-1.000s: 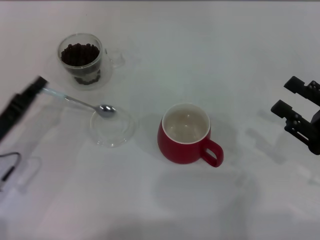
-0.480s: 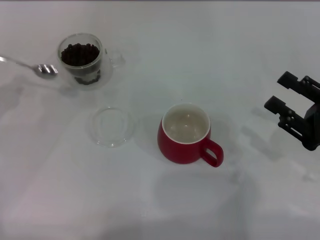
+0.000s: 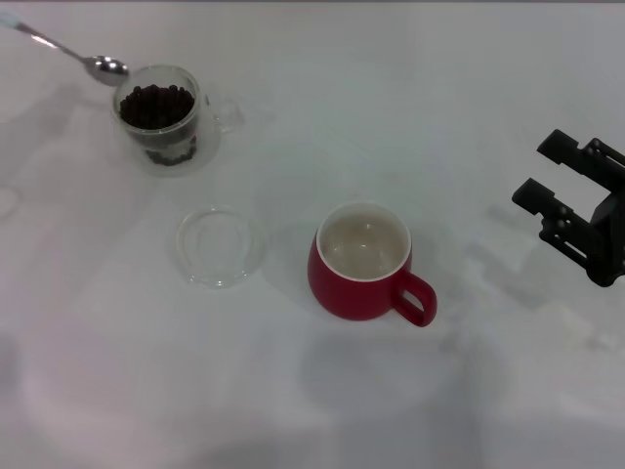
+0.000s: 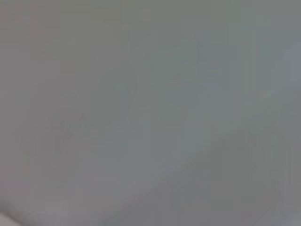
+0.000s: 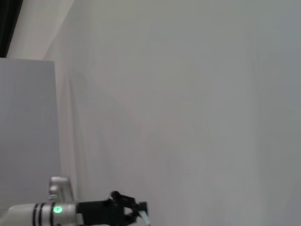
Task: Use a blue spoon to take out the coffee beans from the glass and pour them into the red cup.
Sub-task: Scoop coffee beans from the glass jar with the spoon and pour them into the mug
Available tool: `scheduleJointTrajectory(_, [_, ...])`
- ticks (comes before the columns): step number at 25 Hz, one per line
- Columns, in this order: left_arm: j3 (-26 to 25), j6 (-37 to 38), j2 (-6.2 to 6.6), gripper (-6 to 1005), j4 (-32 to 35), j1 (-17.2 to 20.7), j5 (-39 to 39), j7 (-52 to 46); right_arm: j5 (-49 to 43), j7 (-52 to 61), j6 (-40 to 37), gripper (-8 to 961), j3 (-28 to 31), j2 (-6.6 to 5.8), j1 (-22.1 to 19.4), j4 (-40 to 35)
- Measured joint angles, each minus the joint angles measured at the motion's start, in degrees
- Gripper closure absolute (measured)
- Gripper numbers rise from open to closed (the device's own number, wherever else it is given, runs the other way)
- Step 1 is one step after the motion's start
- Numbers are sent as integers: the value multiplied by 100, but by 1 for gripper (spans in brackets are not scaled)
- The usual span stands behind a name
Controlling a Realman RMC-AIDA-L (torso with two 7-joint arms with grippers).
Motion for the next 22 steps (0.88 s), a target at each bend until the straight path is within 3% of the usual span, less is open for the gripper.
scheduleJointTrajectory(8, [-3,-1280,-100,876,12,-652,677,81,14,39,45,348,16,38,-4,-3])
scheduleJointTrajectory(13, [-3,-1454,-196,876,62,-704,744,138,16,61,-2,347,8,29,-24,-3])
scheduleJointTrajectory(18, [-3,-1677,-394,876,74,-760,1044,146,16,59,2,347,-5,40,-21,3])
scheduleJointTrajectory(22, [-4,-1859,-481,876,103,-729,1188,118,14,60,30,347,-19,34,-10,-3])
